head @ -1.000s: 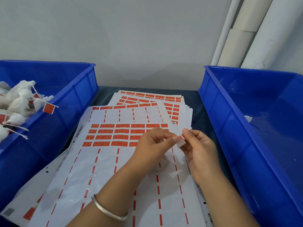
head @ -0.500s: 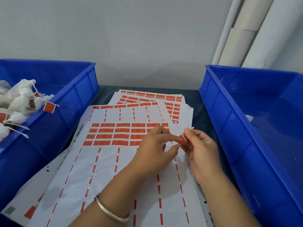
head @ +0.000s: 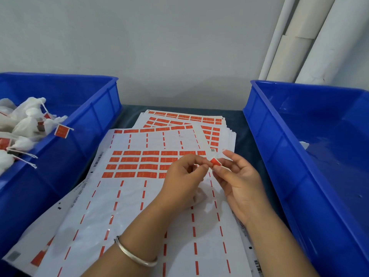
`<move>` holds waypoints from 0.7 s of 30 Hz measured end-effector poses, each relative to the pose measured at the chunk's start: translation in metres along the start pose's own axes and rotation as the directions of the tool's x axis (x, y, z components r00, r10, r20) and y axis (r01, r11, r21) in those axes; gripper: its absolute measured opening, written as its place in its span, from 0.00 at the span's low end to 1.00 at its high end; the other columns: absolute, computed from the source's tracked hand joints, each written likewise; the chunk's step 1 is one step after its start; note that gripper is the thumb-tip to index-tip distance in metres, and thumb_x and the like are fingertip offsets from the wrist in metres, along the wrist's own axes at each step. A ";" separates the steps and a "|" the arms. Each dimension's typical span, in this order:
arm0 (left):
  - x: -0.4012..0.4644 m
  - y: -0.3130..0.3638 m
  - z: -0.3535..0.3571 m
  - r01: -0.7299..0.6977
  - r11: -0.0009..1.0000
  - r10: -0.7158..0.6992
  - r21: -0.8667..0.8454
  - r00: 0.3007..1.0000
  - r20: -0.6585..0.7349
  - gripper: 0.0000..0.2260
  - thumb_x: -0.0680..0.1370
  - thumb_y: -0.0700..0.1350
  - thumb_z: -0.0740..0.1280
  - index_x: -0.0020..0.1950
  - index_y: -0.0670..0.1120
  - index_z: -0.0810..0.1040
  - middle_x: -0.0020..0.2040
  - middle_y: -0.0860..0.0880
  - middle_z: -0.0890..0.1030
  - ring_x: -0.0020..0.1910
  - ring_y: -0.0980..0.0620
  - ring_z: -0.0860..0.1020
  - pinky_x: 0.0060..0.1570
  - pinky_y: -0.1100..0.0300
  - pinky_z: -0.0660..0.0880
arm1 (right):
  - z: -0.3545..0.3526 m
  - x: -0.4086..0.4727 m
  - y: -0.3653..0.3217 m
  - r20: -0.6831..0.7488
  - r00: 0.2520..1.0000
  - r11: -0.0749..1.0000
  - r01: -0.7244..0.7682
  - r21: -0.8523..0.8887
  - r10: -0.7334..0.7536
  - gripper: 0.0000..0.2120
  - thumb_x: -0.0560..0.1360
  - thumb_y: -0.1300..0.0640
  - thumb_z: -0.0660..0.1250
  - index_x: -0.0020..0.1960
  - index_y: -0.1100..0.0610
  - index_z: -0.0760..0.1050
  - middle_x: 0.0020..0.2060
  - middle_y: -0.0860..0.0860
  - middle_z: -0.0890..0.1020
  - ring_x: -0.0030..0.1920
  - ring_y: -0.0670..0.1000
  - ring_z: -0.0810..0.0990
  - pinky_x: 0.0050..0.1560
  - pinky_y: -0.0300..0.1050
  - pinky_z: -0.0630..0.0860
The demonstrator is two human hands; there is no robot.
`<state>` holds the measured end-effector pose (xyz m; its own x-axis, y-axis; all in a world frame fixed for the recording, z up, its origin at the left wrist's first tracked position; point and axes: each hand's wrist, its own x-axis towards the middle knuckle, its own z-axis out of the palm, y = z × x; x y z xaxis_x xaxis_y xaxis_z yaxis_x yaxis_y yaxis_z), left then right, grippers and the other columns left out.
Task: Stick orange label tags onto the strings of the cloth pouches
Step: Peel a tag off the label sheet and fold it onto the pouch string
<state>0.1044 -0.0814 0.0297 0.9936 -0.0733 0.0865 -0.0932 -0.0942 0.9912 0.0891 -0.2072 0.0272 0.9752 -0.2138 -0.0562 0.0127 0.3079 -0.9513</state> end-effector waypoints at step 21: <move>0.003 -0.002 -0.002 -0.018 0.998 0.015 -0.062 0.999 -0.049 0.04 0.73 0.48 0.69 0.39 0.56 0.79 0.39 0.64 0.81 0.42 0.65 0.78 0.39 0.72 0.74 | 0.004 -0.006 0.000 0.004 0.996 0.982 0.084 -0.171 -0.084 0.18 0.68 0.62 0.75 0.51 0.43 0.76 0.43 0.48 0.84 0.48 0.49 0.84 0.48 0.45 0.81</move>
<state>0.1078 -0.0796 0.0281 0.9940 -0.0257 0.1061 -0.1069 -0.0312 0.9938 0.0845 -0.2023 0.0291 0.9717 -0.2349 0.0255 0.0564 0.1257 -0.9905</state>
